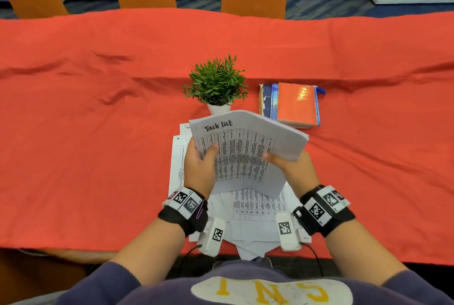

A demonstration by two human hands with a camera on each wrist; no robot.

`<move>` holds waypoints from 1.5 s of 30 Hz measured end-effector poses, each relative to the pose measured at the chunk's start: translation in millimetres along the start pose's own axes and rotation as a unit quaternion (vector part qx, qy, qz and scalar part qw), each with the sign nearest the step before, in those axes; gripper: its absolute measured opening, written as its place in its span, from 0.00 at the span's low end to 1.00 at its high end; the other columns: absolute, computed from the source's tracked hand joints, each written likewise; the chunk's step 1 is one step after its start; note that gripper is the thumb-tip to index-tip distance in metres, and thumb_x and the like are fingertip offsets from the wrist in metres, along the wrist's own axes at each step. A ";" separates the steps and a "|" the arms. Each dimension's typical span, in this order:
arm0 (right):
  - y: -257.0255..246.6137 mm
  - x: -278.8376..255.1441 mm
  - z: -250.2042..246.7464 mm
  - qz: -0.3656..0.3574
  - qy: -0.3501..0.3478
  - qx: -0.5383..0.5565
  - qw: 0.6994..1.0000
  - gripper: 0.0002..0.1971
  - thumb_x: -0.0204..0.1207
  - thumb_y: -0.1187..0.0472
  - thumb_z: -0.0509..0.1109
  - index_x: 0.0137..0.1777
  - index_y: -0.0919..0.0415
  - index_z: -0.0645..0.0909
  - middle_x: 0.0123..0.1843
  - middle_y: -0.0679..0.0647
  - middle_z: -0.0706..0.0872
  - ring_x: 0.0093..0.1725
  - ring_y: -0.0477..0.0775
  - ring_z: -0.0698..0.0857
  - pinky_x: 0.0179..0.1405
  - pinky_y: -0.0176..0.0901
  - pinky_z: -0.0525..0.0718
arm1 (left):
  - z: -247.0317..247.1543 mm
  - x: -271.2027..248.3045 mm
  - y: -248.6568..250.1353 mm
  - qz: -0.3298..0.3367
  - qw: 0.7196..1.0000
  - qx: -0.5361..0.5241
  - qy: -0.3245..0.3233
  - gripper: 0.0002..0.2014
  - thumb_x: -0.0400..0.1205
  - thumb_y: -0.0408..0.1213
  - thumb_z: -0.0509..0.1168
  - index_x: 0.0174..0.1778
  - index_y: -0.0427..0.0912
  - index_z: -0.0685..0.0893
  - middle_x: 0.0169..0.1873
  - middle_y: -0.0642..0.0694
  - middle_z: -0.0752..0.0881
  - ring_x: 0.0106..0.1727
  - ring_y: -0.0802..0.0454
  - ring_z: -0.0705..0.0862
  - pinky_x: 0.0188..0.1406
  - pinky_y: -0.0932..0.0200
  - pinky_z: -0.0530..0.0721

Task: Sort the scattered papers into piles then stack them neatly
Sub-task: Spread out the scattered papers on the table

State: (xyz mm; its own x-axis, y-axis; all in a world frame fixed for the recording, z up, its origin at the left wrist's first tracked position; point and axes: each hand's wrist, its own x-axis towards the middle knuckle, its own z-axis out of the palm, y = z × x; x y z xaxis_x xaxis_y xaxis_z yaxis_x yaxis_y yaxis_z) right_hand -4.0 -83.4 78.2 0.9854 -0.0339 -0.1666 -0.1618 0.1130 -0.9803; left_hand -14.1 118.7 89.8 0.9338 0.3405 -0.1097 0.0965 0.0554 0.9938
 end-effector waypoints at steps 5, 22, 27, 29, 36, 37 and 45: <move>32.3 -0.1 -6.3 0.066 -0.016 -0.071 0.995 0.16 0.65 0.61 0.81 0.54 0.54 0.87 0.52 0.51 0.92 0.55 0.55 0.89 0.62 0.63 0.82 | -4.6 -4.9 -24.2 -0.047 0.998 0.035 -0.006 0.17 0.82 0.27 0.61 0.66 0.43 0.77 0.58 0.49 0.87 0.61 0.50 0.85 0.64 0.40 0.82; 63.5 10.9 -10.9 0.111 -0.043 -0.164 0.979 0.08 0.73 0.60 0.75 0.49 0.51 0.81 0.48 0.49 0.88 0.47 0.50 0.87 0.50 0.47 0.85 | 2.7 -8.8 -88.7 -0.121 0.985 0.120 0.037 0.26 0.86 0.42 0.58 0.80 0.46 0.63 0.79 0.48 0.69 0.80 0.48 0.67 0.80 0.42 0.65; 48.7 22.9 29.2 0.091 -0.056 -0.148 0.983 0.08 0.76 0.61 0.71 0.53 0.52 0.81 0.54 0.56 0.88 0.53 0.58 0.87 0.57 0.54 0.85 | -22.5 17.5 -68.4 -0.064 0.984 0.154 0.069 0.15 0.86 0.37 0.57 0.68 0.41 0.76 0.61 0.43 0.84 0.62 0.44 0.81 0.67 0.45 0.78; 47.4 29.0 51.8 0.091 -0.060 -0.137 0.984 0.11 0.77 0.62 0.68 0.59 0.55 0.80 0.57 0.57 0.88 0.55 0.59 0.87 0.58 0.56 0.85 | -43.5 31.4 -56.9 -0.052 0.982 0.162 0.079 0.08 0.85 0.33 0.56 0.57 0.40 0.79 0.43 0.46 0.84 0.44 0.47 0.82 0.49 0.52 0.81; 73.8 27.6 158.9 0.128 -0.132 -0.207 0.961 0.09 0.77 0.62 0.69 0.54 0.63 0.82 0.55 0.56 0.88 0.51 0.57 0.87 0.54 0.52 0.87 | -174.3 76.7 -53.2 -0.136 0.952 0.246 0.121 0.05 0.81 0.26 0.59 0.49 0.36 0.78 0.40 0.41 0.81 0.43 0.45 0.79 0.44 0.52 0.77; 83.5 24.8 176.6 0.140 -0.143 -0.219 0.955 0.09 0.77 0.62 0.69 0.54 0.64 0.82 0.54 0.57 0.88 0.50 0.58 0.88 0.53 0.54 0.88 | -193.3 78.4 -52.9 -0.151 0.945 0.264 0.120 0.05 0.81 0.24 0.58 0.46 0.36 0.77 0.38 0.41 0.79 0.43 0.45 0.78 0.42 0.54 0.75; 148.3 8.5 282.1 0.172 -0.200 -0.389 0.883 0.18 0.74 0.52 0.73 0.31 0.55 0.67 0.32 0.47 0.72 0.31 0.45 0.72 0.26 0.36 0.69 | -312.7 105.7 -95.3 -0.299 0.867 0.392 0.074 0.10 0.82 0.26 0.58 0.55 0.26 0.80 0.50 0.32 0.82 0.58 0.32 0.82 0.46 0.56 0.72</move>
State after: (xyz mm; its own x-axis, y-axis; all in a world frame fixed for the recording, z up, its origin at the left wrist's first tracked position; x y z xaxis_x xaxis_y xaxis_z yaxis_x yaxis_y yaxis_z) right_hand -4.9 213.2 -38.7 0.7860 0.2398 -0.5698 -0.2880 -0.6735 -0.6808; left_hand -32.3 442.8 -22.4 0.5866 0.5915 -0.5532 0.8072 -0.3713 0.4588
